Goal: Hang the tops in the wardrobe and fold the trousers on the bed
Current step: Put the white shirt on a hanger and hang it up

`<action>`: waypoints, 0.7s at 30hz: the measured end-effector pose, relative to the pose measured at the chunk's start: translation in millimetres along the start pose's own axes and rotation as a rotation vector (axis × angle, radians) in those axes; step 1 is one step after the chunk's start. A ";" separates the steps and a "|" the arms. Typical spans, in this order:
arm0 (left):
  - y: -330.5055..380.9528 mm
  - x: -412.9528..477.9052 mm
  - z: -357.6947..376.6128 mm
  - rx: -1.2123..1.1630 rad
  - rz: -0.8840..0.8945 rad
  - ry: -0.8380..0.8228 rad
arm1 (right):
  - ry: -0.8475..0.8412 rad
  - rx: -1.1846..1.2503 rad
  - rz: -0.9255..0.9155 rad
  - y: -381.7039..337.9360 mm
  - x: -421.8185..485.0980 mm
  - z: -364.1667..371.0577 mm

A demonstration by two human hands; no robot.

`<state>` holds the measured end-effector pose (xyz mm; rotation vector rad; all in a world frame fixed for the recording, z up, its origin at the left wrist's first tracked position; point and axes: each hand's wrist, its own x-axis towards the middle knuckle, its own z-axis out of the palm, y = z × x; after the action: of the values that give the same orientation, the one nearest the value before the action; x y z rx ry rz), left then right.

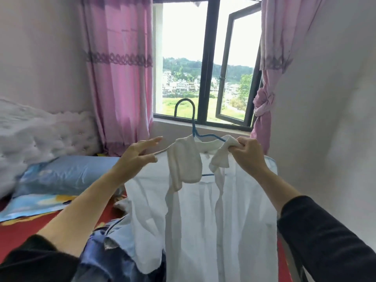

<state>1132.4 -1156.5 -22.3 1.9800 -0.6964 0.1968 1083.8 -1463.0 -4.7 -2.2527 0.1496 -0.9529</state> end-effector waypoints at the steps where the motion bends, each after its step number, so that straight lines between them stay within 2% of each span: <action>1: 1.0 -5.1 -4.2 0.102 -0.011 0.022 | -0.037 0.049 -0.015 -7.7 0.3 3.7; 3: 2.5 -20.3 -14.4 0.175 -0.043 0.022 | -0.121 0.131 -0.043 -22.4 0.0 12.5; 5: 8.5 -36.2 -27.2 0.118 -0.062 0.132 | -0.177 0.185 -0.084 -37.8 -1.5 19.4; 8: 21.9 -61.4 -52.1 0.159 -0.058 0.341 | -0.147 0.179 -0.179 -61.8 -9.2 36.8; 12: 30.9 -105.7 -88.0 0.298 -0.042 0.503 | -0.106 0.258 -0.255 -107.3 -43.4 72.3; 15: 30.2 -142.9 -114.9 0.356 -0.072 0.585 | -0.148 0.433 -0.136 -149.3 -73.7 104.7; 18: 25.2 -180.3 -147.0 0.361 -0.146 0.667 | -0.318 0.547 0.038 -188.5 -96.7 141.4; 21: 15.0 -218.2 -184.3 0.394 -0.186 0.721 | -0.395 0.627 0.010 -229.7 -118.1 173.5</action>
<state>972.6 -919.5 -9.8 2.1152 0.0005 0.9355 1080.6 -1152.1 -17.9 -1.7961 -0.2787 -0.4416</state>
